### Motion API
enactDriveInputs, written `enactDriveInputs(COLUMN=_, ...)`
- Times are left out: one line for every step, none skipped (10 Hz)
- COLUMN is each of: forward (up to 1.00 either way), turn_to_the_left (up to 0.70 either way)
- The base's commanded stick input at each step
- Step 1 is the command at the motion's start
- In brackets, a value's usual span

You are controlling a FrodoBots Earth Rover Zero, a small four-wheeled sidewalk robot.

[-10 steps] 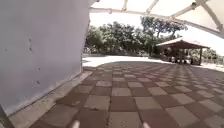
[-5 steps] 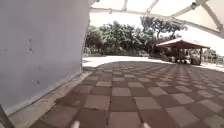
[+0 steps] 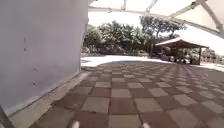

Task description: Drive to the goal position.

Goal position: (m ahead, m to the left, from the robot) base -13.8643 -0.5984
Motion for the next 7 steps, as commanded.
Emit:
enactDriveInputs(forward=0.70, turn_to_the_left=-0.35)
enactDriveInputs(forward=0.70, turn_to_the_left=-0.35)
enactDriveInputs(forward=0.70, turn_to_the_left=-0.35)
enactDriveInputs(forward=0.70, turn_to_the_left=-0.35)
enactDriveInputs(forward=0.70, turn_to_the_left=-0.35)
enactDriveInputs(forward=0.70, turn_to_the_left=-0.35)
enactDriveInputs(forward=0.70, turn_to_the_left=-0.35)
